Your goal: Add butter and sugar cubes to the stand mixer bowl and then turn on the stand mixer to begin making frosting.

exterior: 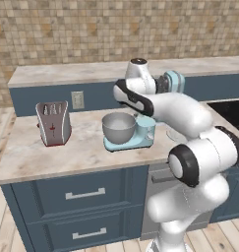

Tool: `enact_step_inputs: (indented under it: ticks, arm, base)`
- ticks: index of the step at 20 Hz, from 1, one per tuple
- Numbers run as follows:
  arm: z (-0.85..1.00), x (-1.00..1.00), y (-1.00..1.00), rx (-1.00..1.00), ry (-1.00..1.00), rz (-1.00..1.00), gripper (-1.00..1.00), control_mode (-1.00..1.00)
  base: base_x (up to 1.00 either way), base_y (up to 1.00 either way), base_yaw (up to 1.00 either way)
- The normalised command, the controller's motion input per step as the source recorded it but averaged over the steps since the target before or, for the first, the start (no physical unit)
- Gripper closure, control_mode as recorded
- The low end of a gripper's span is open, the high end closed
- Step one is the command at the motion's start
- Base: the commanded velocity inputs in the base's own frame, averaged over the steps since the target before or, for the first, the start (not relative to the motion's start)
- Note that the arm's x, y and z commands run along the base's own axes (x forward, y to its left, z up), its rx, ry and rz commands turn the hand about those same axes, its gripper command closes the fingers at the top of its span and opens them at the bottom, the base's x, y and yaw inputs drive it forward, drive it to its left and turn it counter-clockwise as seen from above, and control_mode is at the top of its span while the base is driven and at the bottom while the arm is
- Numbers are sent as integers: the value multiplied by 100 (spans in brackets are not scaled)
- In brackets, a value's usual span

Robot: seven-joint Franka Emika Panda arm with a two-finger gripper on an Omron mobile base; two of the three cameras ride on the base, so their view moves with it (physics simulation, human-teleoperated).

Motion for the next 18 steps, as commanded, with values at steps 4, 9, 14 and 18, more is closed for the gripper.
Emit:
enact_step_inputs:
  ticks: [4,9,14,18]
  arm:
    - [88,-99,-90,18,-13,0,-100,-100]
    - [62,-60,-100,19,-7,-2,-100,-100]
    - [41,-15,-100,23,-5,0,-100,-100]
    - [17,1,-100,21,-8,0,-100,-100]
  base:
    - [0,0,0]
    - [0,0,0]
    - [0,0,0]
    - [0,0,0]
